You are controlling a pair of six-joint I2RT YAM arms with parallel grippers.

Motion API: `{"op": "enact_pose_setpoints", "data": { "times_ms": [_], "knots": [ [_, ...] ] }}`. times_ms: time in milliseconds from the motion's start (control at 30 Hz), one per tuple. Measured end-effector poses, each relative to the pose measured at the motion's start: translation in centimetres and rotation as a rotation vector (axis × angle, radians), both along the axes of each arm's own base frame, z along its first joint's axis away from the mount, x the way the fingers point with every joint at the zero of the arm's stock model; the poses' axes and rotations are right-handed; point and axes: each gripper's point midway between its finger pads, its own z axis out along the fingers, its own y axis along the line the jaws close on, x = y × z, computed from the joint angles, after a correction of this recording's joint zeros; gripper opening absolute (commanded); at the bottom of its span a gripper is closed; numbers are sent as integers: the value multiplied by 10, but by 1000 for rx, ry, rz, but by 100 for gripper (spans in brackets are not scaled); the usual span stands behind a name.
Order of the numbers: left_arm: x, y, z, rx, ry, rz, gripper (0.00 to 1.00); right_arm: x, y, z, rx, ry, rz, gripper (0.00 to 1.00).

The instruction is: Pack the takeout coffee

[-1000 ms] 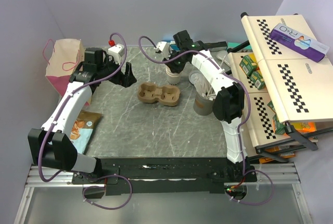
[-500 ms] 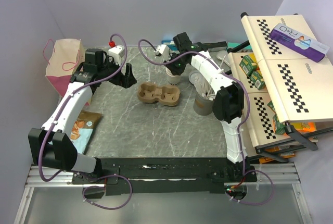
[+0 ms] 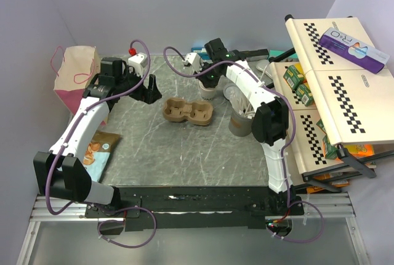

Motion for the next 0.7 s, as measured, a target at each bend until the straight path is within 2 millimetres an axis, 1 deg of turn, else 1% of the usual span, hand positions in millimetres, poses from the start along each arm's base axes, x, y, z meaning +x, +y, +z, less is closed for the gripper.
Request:
{"op": "enact_pose_setpoints", "data": {
  "times_ms": [33,200,333,467,633,700],
  "knots": [
    [0,0,0,0,-1,0,92,0,0,0,0,0,0,8],
    [1,0,1,-6,-2,3,92,1,0,0,1,-4,0,0],
    [1,-1,1,-11,1,7,92,4,0,5,0,-21,-3,0],
    [0,-2,-1,-21,8,4,91,9,6,15,19,-54,-5,0],
    [-4,-6,-14,-63,70,29,92,15,11,20,29,-89,-14,0],
    [-4,-9,-19,-92,100,38,92,14,13,20,30,-89,-12,0]
  ]
}}
